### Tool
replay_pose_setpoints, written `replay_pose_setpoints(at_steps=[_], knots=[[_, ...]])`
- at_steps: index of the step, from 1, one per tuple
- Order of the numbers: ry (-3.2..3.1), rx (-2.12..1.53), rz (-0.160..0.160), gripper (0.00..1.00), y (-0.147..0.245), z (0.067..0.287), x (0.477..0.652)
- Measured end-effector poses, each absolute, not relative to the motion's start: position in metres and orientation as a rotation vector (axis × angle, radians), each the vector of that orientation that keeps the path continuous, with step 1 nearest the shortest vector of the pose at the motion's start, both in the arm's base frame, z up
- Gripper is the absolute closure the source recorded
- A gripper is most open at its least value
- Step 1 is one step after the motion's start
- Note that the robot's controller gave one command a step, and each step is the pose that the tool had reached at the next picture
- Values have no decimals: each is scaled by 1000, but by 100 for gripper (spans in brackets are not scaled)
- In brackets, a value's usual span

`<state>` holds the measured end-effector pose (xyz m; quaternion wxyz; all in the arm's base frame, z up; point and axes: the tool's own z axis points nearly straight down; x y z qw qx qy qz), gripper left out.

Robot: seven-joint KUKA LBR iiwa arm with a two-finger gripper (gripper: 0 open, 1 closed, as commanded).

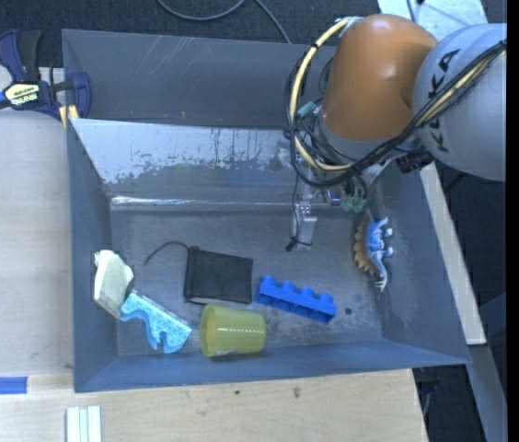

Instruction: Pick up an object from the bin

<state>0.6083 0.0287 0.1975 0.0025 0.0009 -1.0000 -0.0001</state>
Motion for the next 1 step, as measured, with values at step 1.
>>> replay_pose_setpoints(at_steps=[1], knots=[[-3145,2,0,0,28,203,610]])
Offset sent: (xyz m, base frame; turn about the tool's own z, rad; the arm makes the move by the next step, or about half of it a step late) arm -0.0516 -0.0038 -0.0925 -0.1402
